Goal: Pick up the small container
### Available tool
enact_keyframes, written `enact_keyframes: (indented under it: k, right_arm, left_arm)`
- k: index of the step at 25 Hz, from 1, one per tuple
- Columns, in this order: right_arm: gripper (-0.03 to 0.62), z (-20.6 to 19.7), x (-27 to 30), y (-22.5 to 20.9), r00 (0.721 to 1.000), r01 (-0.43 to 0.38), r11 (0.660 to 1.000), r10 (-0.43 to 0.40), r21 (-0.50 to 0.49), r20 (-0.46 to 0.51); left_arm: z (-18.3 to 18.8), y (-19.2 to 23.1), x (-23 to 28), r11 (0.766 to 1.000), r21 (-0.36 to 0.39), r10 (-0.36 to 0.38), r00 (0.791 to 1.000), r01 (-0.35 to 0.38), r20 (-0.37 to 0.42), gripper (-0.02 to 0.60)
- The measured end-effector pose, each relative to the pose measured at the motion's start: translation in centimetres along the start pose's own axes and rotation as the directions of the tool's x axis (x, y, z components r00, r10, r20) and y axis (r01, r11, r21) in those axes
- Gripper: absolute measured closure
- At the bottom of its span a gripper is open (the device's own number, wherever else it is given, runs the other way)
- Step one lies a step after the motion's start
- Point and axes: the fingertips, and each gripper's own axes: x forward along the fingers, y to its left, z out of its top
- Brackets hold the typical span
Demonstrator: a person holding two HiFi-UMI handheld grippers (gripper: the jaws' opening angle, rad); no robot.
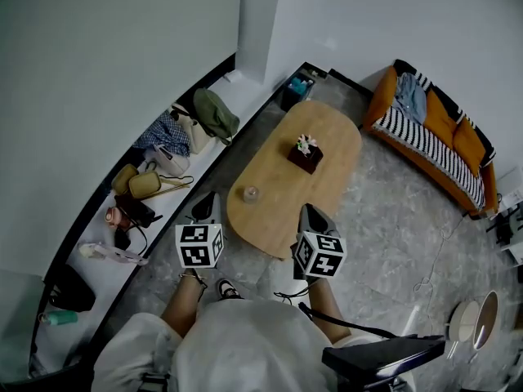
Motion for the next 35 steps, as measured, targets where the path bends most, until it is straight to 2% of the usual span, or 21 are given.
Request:
enact_keyframes:
  k: [6,8,12,18,22,26,35]
  right_arm:
    - [0.571,-1.9,3.4,-1.7,0.998,-0.008,1.000,0.010,0.027,-0.065]
    - [0.571,-2.6,5.6,-2.5,0.995,-0.023,0.999,0.025,0.030,-0.097]
    - [0.571,-2.3,10.3,-2.3,0.985,-0.085,0.996,0.084,0.001,-0.149]
    - [0.571,-1.9,15.3,-1.4,0.973,-0.157,0.986,0.147,-0.047,-0.177]
    - [0.571,-5.2,17.6,-1.0,0.957,-0.186,0.982,0.175,-0.028,-0.233]
    - [0.571,-8.6,19.5,-0.9,0.940,-0.207,0.978,0.191,-0.026,-0.282]
    - [0.571,-17.8,23.8,-1.6,0.918,-0.229,0.972,0.199,-0.049,-0.344]
  left_arm:
    - [-2.2,0.9,3.5,0.999,-0.034,0.024,0.997,-0.027,-0.068,0.574]
    - [-2.4,0.8,4.7,0.998,-0.044,0.033,0.997,-0.036,-0.065,0.574]
    - [-2.3,1.1,6.2,0.994,-0.088,0.060,0.995,-0.066,-0.075,0.574]
    - [-3.9,2.4,8.8,0.993,-0.082,0.081,0.990,-0.090,-0.112,0.574]
    - [-6.3,3.1,10.1,0.994,-0.074,0.074,0.988,-0.084,-0.133,0.574]
    - [-9.5,4.0,11.7,0.991,-0.086,0.092,0.983,-0.107,-0.158,0.574]
    - [-19.9,5.0,16.8,0.983,-0.125,0.102,0.970,-0.132,-0.222,0.574]
